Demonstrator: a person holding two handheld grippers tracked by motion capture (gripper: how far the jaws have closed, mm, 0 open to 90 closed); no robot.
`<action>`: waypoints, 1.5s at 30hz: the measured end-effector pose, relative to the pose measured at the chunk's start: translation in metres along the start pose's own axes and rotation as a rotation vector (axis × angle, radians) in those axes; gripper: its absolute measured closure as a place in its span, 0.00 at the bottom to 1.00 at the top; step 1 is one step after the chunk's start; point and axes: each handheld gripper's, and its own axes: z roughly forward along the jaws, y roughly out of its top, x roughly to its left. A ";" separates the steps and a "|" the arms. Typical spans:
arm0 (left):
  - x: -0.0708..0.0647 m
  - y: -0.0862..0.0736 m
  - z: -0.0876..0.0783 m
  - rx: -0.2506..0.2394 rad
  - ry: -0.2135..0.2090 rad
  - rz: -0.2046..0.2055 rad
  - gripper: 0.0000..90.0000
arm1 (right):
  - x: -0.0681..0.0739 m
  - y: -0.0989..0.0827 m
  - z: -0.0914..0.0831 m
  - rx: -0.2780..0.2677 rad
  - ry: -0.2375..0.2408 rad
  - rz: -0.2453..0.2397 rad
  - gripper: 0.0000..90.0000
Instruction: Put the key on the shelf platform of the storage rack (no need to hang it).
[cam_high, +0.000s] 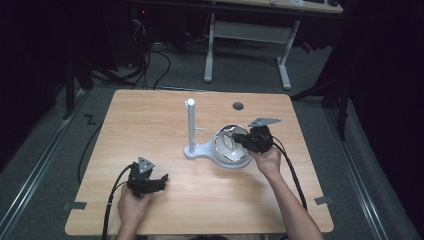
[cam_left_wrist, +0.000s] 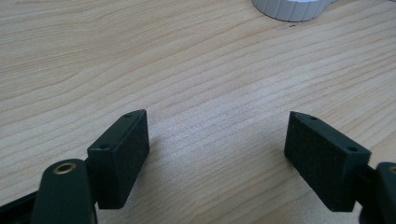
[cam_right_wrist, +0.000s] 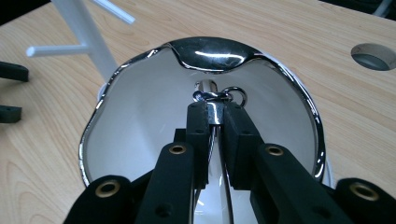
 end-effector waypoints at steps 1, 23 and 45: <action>0.000 0.000 0.000 0.000 0.000 0.000 0.25 | 0.000 0.000 0.001 0.000 -0.007 -0.012 0.91; 0.000 0.000 0.000 0.000 0.000 0.000 0.25 | 0.001 -0.002 0.016 0.026 0.000 -0.023 0.85; 0.000 0.000 0.000 0.000 0.000 0.000 0.25 | 0.003 0.002 -0.008 -0.037 0.014 -0.022 0.74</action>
